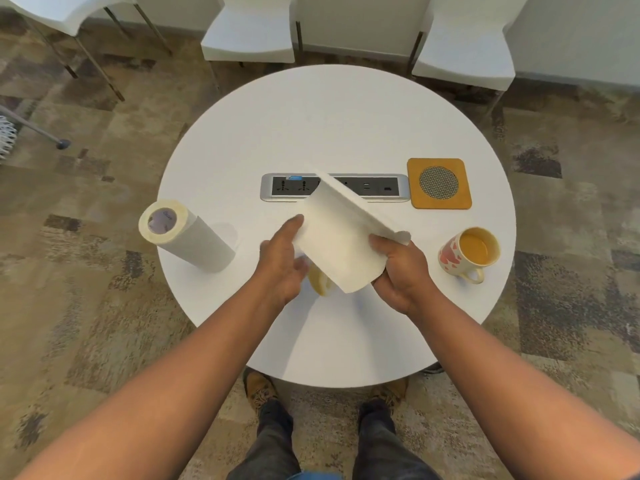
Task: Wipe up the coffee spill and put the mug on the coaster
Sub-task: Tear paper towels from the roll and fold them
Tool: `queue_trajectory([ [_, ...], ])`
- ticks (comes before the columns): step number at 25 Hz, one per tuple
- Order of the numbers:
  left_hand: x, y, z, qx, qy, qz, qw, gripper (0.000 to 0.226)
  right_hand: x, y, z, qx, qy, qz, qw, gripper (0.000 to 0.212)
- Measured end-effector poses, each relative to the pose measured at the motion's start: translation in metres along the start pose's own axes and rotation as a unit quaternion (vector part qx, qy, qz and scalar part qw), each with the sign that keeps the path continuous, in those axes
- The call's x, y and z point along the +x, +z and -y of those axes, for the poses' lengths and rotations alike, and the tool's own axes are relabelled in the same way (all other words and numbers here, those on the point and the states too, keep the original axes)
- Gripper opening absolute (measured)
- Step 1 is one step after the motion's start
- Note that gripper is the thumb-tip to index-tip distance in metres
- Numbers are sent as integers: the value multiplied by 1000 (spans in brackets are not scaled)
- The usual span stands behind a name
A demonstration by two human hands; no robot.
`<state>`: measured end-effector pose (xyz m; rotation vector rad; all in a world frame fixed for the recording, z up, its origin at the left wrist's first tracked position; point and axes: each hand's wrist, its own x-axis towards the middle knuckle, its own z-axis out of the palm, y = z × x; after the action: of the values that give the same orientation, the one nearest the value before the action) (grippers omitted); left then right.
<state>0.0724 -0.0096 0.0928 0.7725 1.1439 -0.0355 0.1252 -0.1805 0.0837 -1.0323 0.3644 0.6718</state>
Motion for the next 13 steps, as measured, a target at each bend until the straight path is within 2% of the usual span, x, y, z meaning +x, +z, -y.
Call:
queue_trajectory([
  [2, 0, 3, 6, -34, 21, 31, 999, 30, 0, -1, -6, -4, 1, -8, 1000, 34],
  [3, 2, 5, 8, -27, 39, 32, 998, 25, 0, -1, -10, -37, -3, -5, 999, 35],
  [5, 5, 5, 6, 4, 73, 32, 997, 30, -1, -1, -14, -124, -17, 6, 992, 33],
  [7, 3, 5, 1, 35, 90, 51, 994, 36, -2, -2, -11, -161, -39, 8, 986, 32],
  [11, 0, -1, -7, 83, 103, 74, 989, 41, 3, -2, 5, -63, -39, -16, 997, 27],
  [13, 2, -2, -9, 73, 95, 80, 990, 38, 3, 1, 6, -85, -43, -28, 995, 25],
])
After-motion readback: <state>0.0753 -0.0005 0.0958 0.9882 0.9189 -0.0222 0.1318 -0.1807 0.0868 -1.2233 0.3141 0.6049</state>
